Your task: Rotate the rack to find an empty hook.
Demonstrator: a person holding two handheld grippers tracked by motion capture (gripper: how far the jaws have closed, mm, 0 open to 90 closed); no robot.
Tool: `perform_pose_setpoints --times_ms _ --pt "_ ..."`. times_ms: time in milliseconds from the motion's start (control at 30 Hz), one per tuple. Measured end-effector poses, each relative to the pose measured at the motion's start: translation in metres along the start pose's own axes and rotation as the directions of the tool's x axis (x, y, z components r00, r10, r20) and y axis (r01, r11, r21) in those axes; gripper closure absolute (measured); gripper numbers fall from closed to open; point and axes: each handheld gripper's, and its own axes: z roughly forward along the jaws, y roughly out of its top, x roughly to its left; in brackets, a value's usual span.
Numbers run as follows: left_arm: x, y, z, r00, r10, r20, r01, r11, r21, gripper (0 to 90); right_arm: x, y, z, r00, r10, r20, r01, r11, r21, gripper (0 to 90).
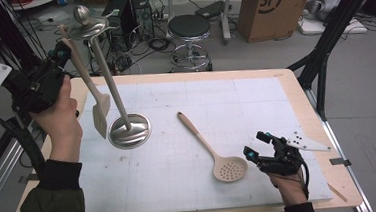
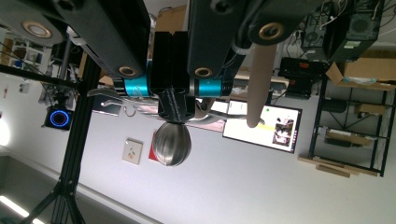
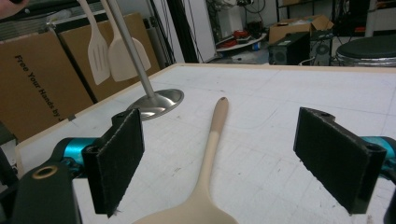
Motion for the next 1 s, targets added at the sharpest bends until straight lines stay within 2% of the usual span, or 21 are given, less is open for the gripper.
perform_pose_setpoints --times_ms 467,633,833,933,1000 --pt "0.007 0.002 0.000 0.9998 -0.020 -0.006 0.020 0.9998 -0.001 90.0 0.000 0.000 -0.001 1.0000 0.001 0.002 -0.001 1.000 -0.003 15.4" --pt "0.014 0.005 0.003 0.9993 -0.035 -0.008 0.035 0.9993 0.013 90.0 0.000 0.000 0.000 1.0000 0.001 0.000 -0.001 1.000 0.000 15.3" --pt "0.021 0.008 0.005 0.9984 -0.053 0.020 0.052 0.9981 0.032 89.8 0.000 0.000 0.000 1.0000 0.001 -0.001 -0.001 1.000 0.003 15.3" --pt "0.019 0.008 0.003 0.9980 -0.056 0.030 0.055 0.9981 0.026 89.8 0.001 -0.001 0.001 1.0000 -0.001 -0.002 0.001 1.000 0.001 15.3" --pt "0.019 0.006 0.002 0.9962 -0.069 0.054 0.068 0.9975 0.019 89.5 0.001 -0.001 0.001 1.0000 0.000 -0.003 0.000 1.000 0.006 15.3"
